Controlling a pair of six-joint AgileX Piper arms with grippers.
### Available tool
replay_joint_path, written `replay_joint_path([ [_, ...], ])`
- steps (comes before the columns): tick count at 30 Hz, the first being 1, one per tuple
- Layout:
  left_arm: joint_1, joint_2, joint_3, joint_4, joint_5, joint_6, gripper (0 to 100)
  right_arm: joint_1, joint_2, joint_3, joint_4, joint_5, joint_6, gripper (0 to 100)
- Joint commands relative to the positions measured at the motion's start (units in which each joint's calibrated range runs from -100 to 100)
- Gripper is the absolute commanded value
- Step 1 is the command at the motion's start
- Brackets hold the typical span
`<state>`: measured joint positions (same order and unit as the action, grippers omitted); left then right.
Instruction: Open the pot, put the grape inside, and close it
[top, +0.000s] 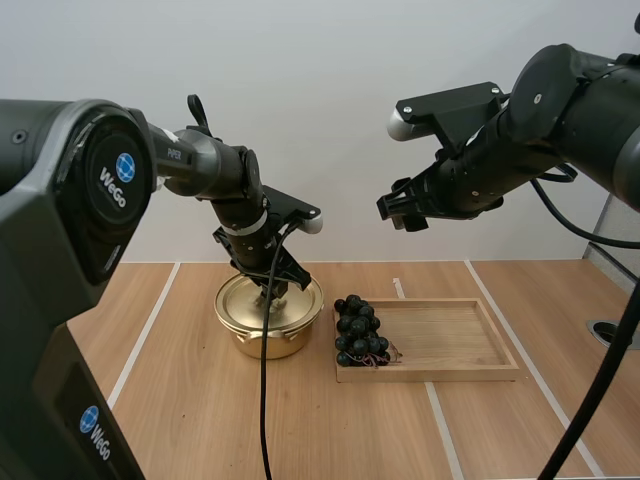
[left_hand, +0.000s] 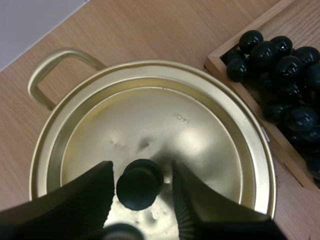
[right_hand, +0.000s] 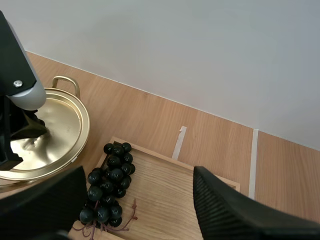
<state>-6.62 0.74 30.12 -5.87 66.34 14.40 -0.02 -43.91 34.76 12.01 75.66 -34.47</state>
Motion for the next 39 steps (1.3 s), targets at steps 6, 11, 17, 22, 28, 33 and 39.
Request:
replay_joint_path([
  [6, -0.26, -0.08, -1.05, 0.56, 0.17, -0.82, 0, -0.2, -0.13, -0.78, 0.16, 1.11, -0.55, 100],
  [11, -0.26, -0.49, -5.56, 0.56, 6.19, -1.9, 0, -0.2, 0.01, -0.78, 0.16, 2.89, -0.55, 100],
  [17, -0.26, -4.96, -9.56, 0.56, 7.58, -2.0, 0, -0.2, 0.26, -0.78, 1.35, 4.87, -0.55, 100],
  [22, -0.26, -11.08, -12.05, 0.56, 9.26, -2.0, 0, -0.2, 1.56, -0.78, 3.45, 6.45, -0.55, 100],
  [28, -0.26, -19.0, -14.31, 0.56, 9.37, -2.0, 0, -0.2, 7.64, -0.78, 6.67, 10.83, -1.06, 100],
  [33, -0.26, -25.45, -16.04, 0.56, 9.93, -2.0, 0, -0.2, 12.33, -0.78, 7.13, 11.16, -1.33, 100],
  [39, -0.26, -32.15, -16.27, 0.56, 9.76, -2.0, 0, -0.2, 17.4, -0.78, 10.31, 10.19, -2.62, 100],
])
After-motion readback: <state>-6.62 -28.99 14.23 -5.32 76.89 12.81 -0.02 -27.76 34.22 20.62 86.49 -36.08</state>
